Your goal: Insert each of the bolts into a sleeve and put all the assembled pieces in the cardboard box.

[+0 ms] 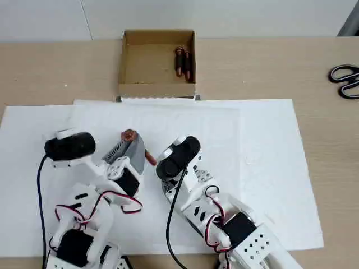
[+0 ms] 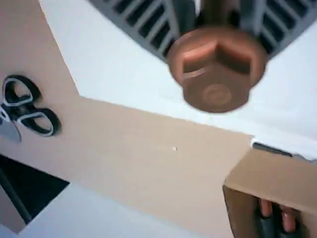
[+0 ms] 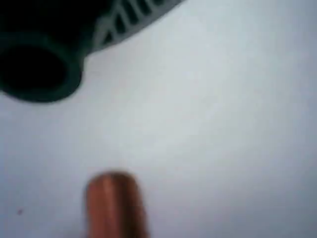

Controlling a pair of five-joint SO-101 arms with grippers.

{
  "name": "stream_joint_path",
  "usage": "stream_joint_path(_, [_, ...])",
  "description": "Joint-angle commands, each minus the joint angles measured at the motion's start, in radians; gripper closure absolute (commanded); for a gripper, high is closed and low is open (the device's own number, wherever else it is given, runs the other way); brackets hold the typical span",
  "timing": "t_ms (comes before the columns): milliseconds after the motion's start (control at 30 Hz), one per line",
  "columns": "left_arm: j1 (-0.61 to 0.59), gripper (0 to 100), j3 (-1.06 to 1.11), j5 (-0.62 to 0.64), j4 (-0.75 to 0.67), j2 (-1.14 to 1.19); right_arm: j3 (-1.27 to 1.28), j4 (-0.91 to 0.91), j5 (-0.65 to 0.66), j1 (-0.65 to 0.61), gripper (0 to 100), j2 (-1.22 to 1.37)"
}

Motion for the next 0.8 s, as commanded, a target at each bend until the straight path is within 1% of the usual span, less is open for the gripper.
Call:
stream_joint_path(0, [0.014,99,0.001,0.003,0.035,-0.077,-0.006,-0.025,0.006,-0.024,99.6,-0.016])
stream_joint_path(133, [0.015,99,0.005,0.003,0.069,-0.097,-0.008,-0.025,0.006,-0.059,99.6,-0.016])
stream_joint_path(267, [0.015,99,0.004,0.003,0.069,-0.095,-0.011,-0.025,0.009,-0.091,99.6,-0.016])
stream_joint_path(667, [0.017,99,0.005,0.002,0.071,-0.094,-0.066,-0.025,0.014,-0.094,99.6,-0.016])
stream_joint_path(767, [0.046,99,0.007,0.000,0.071,-0.094,-0.066,-0.025,0.014,-0.094,99.6,-0.016])
